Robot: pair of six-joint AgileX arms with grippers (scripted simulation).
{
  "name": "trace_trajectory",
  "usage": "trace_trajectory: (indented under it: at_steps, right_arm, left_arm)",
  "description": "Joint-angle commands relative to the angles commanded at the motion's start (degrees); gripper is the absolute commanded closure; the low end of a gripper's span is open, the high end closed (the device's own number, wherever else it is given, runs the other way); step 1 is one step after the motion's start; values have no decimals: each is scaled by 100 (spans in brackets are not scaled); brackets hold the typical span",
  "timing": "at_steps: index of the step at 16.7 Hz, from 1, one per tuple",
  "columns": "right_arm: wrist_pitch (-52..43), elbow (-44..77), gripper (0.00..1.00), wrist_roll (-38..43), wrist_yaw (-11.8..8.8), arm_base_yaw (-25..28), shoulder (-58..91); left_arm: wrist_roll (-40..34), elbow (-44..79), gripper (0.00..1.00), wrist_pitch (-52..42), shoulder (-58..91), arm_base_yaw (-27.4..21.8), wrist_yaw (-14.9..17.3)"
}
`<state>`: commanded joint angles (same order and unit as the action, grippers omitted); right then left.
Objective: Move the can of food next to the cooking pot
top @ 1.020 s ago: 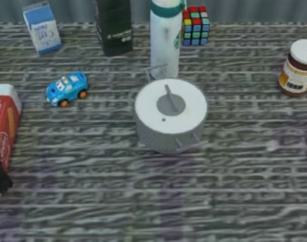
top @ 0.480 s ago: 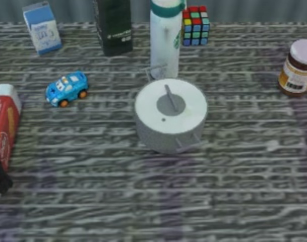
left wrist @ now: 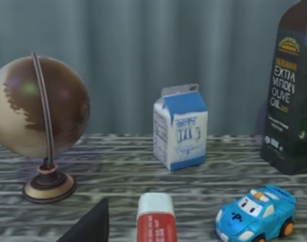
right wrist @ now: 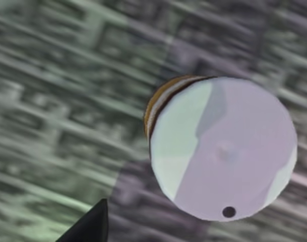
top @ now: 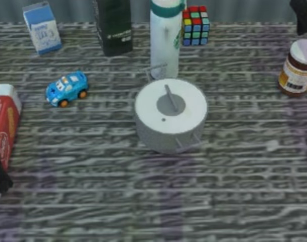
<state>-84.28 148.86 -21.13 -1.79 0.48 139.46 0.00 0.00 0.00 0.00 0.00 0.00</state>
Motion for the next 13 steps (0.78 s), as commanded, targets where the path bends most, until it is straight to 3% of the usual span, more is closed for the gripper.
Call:
trace_trajectory:
  at_steps: [6,13]
  right_arm:
    - [-903,1649,0,-249,-2,-3,1645]
    - [-947,1744,0,-259,0,-5,1771]
  left_arm:
    - [0,0,0,0,0,0,0]
    - [0,0,0,0,0,0,0]
